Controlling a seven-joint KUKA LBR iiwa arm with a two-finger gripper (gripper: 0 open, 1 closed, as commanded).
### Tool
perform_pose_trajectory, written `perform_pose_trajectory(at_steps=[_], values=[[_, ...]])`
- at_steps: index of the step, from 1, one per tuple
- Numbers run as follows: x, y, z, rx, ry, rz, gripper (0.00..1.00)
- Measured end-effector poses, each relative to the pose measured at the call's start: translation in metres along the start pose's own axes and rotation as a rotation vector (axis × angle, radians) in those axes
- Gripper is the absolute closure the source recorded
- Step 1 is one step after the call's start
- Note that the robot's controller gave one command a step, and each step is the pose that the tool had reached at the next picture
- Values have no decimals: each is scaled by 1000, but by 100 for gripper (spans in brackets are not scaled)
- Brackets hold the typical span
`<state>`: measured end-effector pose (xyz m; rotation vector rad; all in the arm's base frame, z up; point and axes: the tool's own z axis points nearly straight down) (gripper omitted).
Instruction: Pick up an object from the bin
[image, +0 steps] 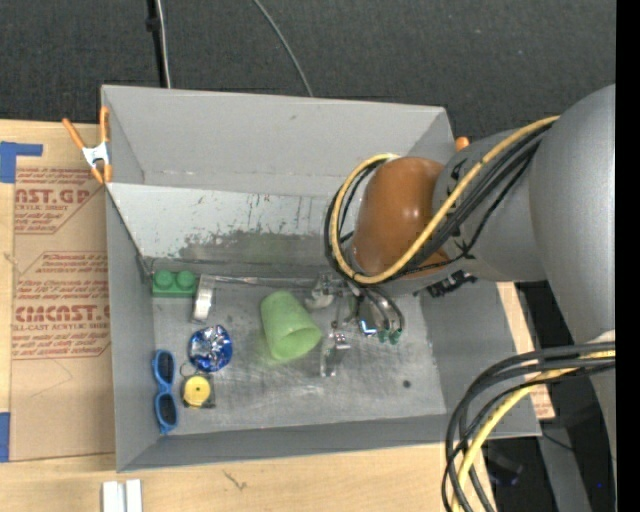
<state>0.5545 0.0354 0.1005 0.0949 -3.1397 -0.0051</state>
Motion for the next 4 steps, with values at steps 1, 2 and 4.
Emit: perform_pose_trajectory(at_steps=[1, 2, 4], values=[[8, 17, 25, 5, -13, 234, 0], [8, 166, 26, 4, -20, 127, 0], [6, 170, -31, 1, -8, 121, 100]])
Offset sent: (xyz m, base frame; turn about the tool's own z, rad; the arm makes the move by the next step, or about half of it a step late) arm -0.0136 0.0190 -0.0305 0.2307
